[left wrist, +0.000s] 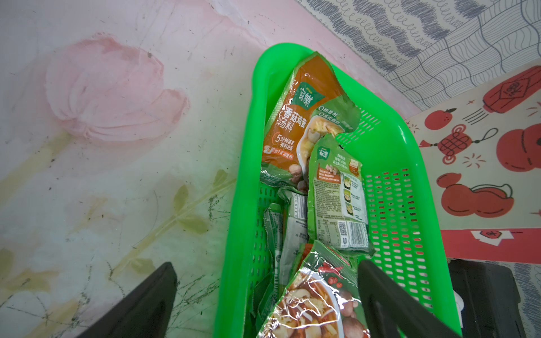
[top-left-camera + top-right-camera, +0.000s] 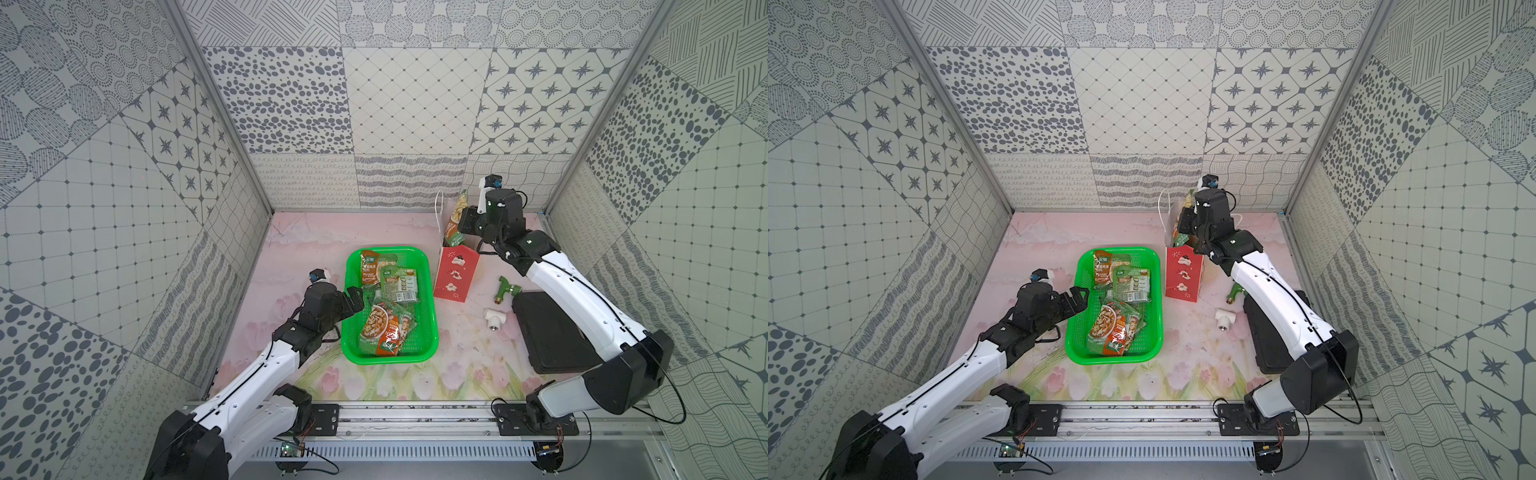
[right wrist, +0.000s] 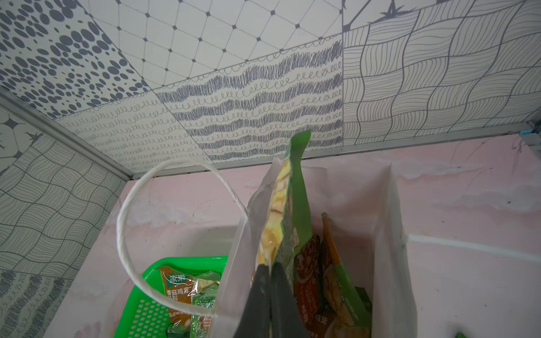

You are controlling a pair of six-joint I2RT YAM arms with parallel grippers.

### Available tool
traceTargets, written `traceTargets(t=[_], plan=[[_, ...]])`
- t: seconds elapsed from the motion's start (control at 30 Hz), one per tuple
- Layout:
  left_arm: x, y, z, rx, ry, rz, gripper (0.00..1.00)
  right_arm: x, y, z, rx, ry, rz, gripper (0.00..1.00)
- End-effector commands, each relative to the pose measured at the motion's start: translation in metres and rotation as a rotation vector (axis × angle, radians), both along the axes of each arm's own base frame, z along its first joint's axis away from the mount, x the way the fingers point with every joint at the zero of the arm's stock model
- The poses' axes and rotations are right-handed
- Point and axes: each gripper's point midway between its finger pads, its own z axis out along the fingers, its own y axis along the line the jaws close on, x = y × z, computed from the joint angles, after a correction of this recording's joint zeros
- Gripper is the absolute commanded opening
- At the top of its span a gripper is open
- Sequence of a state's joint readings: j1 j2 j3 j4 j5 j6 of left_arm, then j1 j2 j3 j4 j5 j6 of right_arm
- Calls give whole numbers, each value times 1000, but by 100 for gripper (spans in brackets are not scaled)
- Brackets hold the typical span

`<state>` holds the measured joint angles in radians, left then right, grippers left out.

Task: Place the condiment packets inside the bag
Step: Place the condiment packet in the paper bag, then pick up the condiment packet from the storage box.

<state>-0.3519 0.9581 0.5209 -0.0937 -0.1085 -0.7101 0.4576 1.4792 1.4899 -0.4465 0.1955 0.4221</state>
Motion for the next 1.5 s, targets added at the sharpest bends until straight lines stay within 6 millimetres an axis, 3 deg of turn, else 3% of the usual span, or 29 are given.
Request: traceTargets(t=[0.0, 0.03, 0.1, 0.27, 0.37, 0.5, 0.6, 0.73, 0.9, 1.13, 1.47], plan=[[6, -4, 11, 0, -55, -17, 99, -2, -2, 17, 29, -37, -10, 38], [7, -4, 11, 1, -55, -17, 99, -4, -3, 18, 28, -36, -6, 47], [7, -5, 11, 0, -53, -22, 99, -9, -4, 24, 31, -42, 4, 52], [5, -12, 15, -11, -71, -48, 99, -30, 2, 44, 60, -69, 79, 56], [3, -17, 19, -19, -87, -72, 99, -50, 17, 49, 77, -74, 167, 59], [2, -20, 23, -15, -108, -82, 99, -86, 53, 42, 63, -66, 337, 60], [1, -11, 25, 7, -114, -43, 99, -112, 84, 20, 28, -32, 472, 60], [-1, 4, 21, 42, -90, 32, 99, -143, 121, -24, -18, 45, 624, 59], [1, 4, 16, 41, -74, 35, 99, -165, 149, -86, -84, 144, 721, 50], [2, 3, 14, 40, -66, 34, 99, -168, 162, -158, -159, 291, 735, 43], [2, 3, 15, 37, -70, 31, 99, -162, 181, -219, -221, 435, 766, 43]])
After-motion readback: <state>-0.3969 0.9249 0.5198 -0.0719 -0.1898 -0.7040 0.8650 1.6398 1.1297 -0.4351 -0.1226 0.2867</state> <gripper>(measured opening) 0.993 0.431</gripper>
